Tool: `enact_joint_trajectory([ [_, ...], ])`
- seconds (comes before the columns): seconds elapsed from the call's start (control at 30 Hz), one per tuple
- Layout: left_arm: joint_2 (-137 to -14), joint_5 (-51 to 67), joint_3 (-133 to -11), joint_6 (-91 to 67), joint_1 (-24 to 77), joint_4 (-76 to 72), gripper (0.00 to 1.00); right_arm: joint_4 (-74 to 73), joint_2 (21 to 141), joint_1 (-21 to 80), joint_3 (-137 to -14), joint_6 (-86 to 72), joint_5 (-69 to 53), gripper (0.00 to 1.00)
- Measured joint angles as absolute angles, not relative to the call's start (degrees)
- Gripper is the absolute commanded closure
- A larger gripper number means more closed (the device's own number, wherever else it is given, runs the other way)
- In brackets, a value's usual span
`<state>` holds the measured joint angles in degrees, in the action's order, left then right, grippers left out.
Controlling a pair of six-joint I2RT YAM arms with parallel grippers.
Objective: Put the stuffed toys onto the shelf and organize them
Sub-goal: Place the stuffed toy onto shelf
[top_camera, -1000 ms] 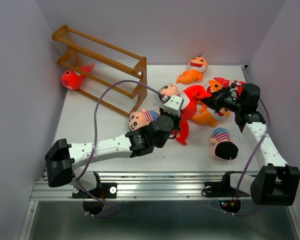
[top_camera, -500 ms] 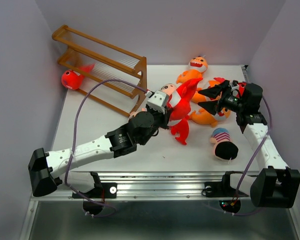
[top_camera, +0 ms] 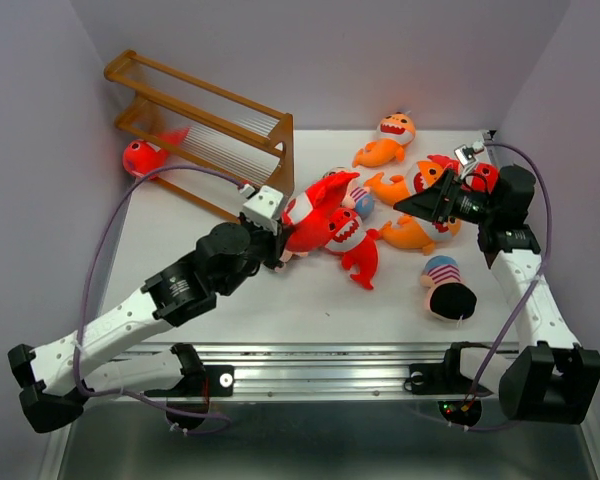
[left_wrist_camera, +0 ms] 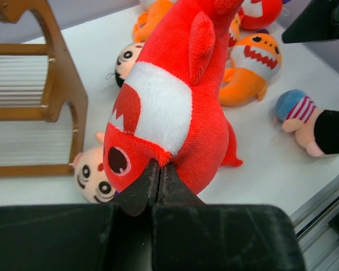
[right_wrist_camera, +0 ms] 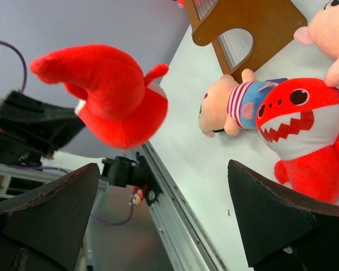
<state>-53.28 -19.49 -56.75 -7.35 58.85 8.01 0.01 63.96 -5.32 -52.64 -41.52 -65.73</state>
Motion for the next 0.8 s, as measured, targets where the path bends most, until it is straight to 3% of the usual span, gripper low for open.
enact_joint_trajectory([
  [0.33,-42.7,-20.0,-60.0,-0.9,51.6,24.1,1.00,0.1,62.5,-6.1,-44.0,-21.9,-66.8,0.00],
  [0.8,-42.4,-25.9,-60.1,3.1,45.8,32.6,1.00,0.0,60.7,-7.6,-39.2,-9.8,-66.7,0.00],
])
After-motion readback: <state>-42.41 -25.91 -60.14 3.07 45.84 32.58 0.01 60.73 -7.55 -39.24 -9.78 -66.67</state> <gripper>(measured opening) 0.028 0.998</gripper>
